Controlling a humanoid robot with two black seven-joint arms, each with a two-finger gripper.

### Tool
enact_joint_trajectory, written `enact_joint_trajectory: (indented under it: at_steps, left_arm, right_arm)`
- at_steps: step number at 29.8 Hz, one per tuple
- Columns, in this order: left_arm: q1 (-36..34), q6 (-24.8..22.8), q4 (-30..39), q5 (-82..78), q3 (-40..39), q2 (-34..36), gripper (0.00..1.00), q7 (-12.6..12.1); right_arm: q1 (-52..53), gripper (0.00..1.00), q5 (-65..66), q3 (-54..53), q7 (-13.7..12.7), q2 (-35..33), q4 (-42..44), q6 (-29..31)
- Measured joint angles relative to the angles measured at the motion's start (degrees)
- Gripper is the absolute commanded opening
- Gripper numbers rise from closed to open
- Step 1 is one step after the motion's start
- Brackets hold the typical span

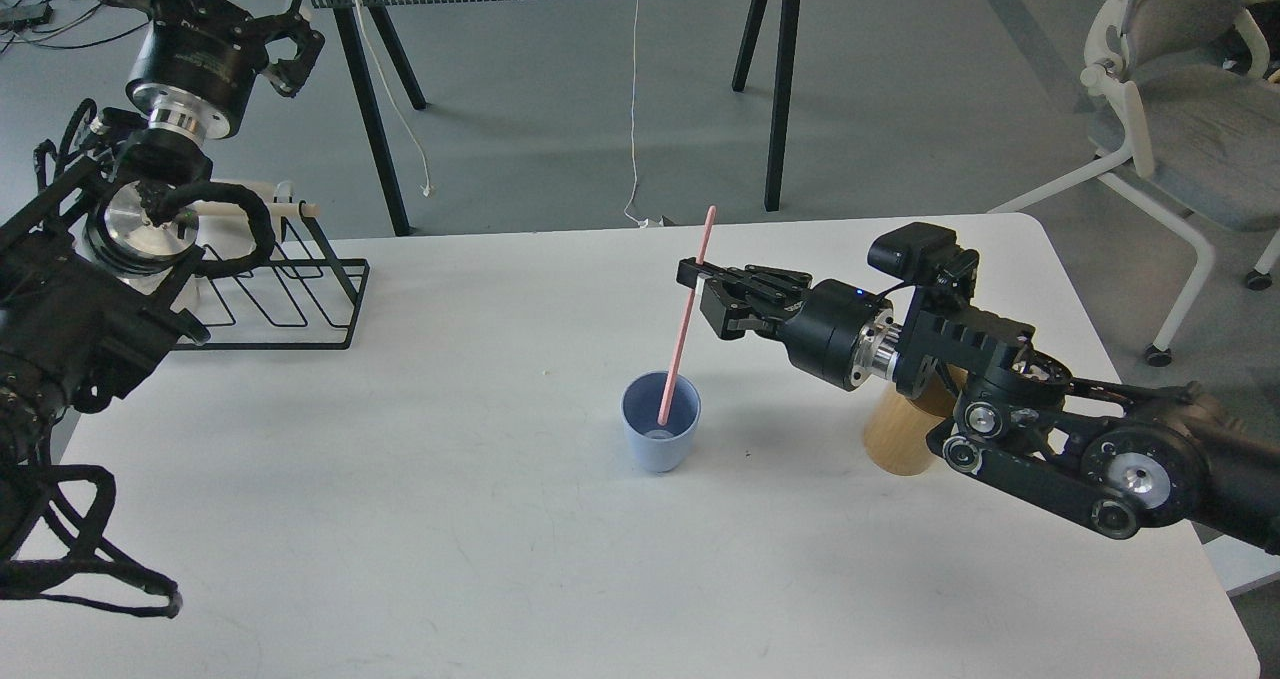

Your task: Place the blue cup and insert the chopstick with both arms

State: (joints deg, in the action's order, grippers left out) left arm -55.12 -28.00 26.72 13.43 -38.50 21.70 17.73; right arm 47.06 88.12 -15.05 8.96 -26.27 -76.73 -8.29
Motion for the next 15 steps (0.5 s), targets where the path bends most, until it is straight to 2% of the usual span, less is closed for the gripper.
enact_joint_trajectory:
  at_steps: [11,15]
  left_arm:
    - [0.00,0.00,-0.09,-0.01,0.00,0.01,1.00,0.03]
    - [0.00,0.00,-0.09,-0.03,0.00,0.01,1.00,0.03]
  right_arm:
    - [-0.54,0.29,-0.05,1.17,-0.09,0.47,-0.06,0.04]
    - [-0.52,0.58,-0.32,0.39,-0.07,-0.13,-0.44,-0.08]
